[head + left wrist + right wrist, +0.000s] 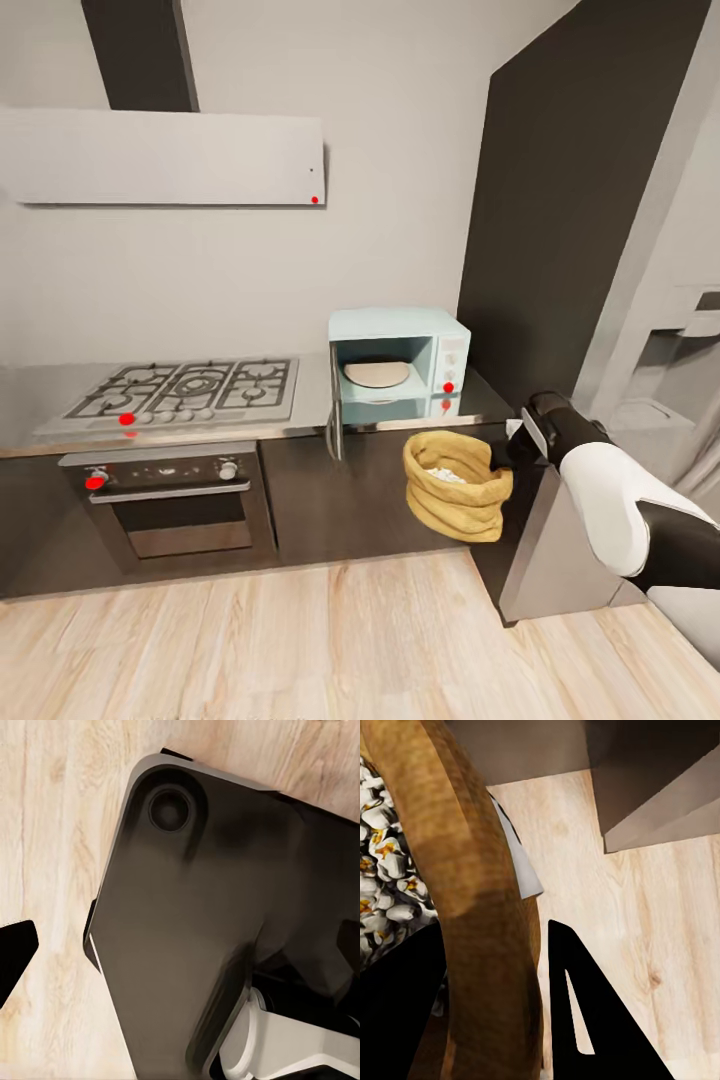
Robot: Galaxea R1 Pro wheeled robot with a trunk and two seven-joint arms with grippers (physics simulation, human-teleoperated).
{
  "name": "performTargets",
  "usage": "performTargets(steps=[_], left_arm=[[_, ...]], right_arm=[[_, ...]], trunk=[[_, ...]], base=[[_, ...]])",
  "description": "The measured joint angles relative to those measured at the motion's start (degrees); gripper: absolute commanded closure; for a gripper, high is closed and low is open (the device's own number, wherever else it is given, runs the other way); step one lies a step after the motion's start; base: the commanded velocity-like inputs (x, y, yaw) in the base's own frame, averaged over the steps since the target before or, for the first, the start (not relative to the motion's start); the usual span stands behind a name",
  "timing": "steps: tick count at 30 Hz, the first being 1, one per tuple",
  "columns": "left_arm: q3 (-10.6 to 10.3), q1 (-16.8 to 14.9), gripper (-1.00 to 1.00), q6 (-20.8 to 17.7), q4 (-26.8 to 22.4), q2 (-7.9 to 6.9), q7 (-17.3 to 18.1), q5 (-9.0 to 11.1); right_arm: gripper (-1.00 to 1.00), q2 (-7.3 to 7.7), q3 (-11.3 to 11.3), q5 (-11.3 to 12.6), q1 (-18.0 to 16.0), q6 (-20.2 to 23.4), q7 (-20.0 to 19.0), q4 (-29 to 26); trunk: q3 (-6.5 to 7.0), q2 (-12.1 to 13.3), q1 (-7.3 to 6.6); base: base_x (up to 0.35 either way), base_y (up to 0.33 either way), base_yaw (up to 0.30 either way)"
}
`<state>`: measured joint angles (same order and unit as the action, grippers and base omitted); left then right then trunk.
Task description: In the kitchen, take the popcorn bag from the countertop, put it into the microwave, and heat it until the popcorn is cooked so the cooked popcorn ends up inside the bag.
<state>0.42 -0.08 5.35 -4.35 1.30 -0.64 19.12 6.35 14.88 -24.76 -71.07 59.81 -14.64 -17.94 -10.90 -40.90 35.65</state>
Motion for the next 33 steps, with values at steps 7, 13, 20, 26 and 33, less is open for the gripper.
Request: performTargets(steps=[7,13,20,26,33], left_arm=[[0.0,0.0,-1.0,0.0,0.0,0.0,0.0,0.0],[0.0,0.0,-1.0,0.0,0.0,-0.05,0.0,0.0],[0.0,0.0,-1.0,0.0,0.0,-0.06,0.0,0.0],[-0.1,0.0,-1.0,0.0,0.0,-0.01,0.0,-0.1],[-0.1,0.0,-1.0,0.0,0.0,0.0,0.0,-0.1]], right_arm=[[1.0,0.0,0.0,0.0,0.0,0.0,0.0,0.0],[1.0,0.01,0.1,0.0,0.0,0.0,0.1,0.1],[1.0,0.09,0.2,-0.1,0.0,0.0,0.1,0.1],[1.0,0.16,0.3,0.1,0.0,0.0,0.0,0.6],[1.0,0.16,0.6,-0.2,0.0,0.0,0.4,0.0]], trunk=[[0.0,0.0,0.0],[0.01,0.0,0.0],[0.0,0.0,0.0],[0.0,0.0,0.0],[0.01,0.0,0.0]], base=[[0.0,0.0,0.276],[0.0,0.0,0.092],[0.0,0.0,0.001],[0.0,0.0,0.0],[0.0,0.0,0.0]])
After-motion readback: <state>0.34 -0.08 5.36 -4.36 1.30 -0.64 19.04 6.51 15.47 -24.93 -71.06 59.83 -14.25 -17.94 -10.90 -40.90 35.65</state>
